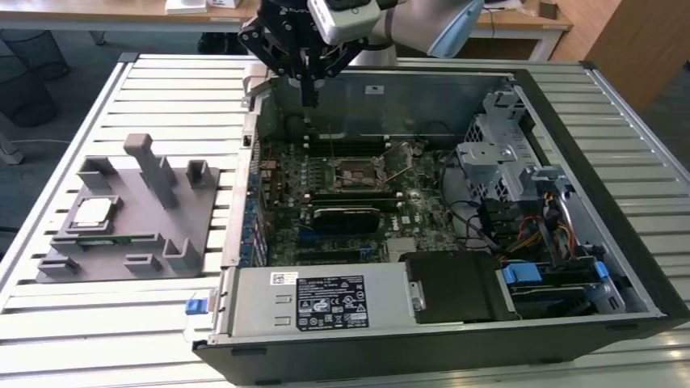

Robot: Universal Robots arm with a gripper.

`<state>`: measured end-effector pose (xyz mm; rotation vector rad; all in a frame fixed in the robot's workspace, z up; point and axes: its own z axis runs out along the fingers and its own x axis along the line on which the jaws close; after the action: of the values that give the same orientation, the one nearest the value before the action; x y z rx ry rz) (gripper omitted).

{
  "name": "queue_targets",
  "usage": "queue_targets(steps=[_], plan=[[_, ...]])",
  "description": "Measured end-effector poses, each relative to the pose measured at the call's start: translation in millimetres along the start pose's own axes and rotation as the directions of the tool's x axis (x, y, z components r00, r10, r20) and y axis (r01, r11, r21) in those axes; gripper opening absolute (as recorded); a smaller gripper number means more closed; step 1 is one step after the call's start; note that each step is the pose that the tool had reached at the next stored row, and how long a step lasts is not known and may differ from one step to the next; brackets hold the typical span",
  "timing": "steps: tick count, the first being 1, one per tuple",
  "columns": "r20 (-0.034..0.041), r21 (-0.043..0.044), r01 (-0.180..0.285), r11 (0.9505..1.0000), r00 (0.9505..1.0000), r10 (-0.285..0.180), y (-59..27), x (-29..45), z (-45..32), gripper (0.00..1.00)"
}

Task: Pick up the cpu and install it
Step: 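Reach for the cpu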

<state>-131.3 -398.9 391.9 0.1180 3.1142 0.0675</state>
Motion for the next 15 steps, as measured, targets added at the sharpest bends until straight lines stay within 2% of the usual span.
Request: queue_targets(steps=[15], plan=[[-0.0018,0.0000,0.000,1.0000,1.0000,0.000,-0.3,3.9,1.4,0.11]])
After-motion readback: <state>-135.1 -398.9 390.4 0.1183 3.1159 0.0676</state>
